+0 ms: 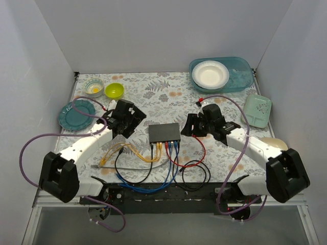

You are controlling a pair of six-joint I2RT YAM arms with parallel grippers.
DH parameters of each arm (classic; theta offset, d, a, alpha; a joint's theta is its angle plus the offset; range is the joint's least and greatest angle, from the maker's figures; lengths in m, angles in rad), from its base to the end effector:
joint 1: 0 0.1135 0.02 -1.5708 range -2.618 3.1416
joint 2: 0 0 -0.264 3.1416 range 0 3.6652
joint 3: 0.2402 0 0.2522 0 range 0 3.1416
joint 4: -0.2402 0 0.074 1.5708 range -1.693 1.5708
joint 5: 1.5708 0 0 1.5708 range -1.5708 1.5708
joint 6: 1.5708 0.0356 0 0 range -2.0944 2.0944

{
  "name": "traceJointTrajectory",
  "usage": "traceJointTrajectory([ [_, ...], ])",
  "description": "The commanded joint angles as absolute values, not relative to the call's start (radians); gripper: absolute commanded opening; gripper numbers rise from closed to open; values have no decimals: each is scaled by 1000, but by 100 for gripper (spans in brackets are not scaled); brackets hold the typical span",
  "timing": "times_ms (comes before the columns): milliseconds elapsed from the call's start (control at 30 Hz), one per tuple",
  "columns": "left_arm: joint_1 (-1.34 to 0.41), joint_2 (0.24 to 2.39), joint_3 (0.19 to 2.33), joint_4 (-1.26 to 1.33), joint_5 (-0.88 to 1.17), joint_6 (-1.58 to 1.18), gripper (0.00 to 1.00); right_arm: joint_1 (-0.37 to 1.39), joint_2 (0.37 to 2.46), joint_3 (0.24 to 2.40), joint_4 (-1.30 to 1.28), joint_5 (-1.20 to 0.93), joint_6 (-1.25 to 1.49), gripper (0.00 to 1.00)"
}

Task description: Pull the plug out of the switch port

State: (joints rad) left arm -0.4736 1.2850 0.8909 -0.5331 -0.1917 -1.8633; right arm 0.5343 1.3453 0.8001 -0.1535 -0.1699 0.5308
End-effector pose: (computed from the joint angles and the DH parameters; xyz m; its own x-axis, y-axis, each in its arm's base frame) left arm 0.2346 -0.1126 0.2410 -0.1260 -0.9917 0.0271 -0.7814 0.0824 -0.6185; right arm 0.2423 0.1503 0.2249 -0.7879 0.1136 -0.6053 -0.2487 0.8405 0.4814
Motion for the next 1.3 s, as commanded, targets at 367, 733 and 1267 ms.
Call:
traceJointTrajectory([
  [367, -485, 1615, 1002, -117, 305, -1783, 77, 549, 1163, 431, 236, -268, 698, 72],
  [733, -528, 1776, 1009, 32, 554, -1740, 48, 548, 1287, 442, 409, -342, 776, 62],
  [1267, -485, 1822, 960, 6, 483, -1755, 32, 539, 1592, 423, 673, -338, 974, 50],
])
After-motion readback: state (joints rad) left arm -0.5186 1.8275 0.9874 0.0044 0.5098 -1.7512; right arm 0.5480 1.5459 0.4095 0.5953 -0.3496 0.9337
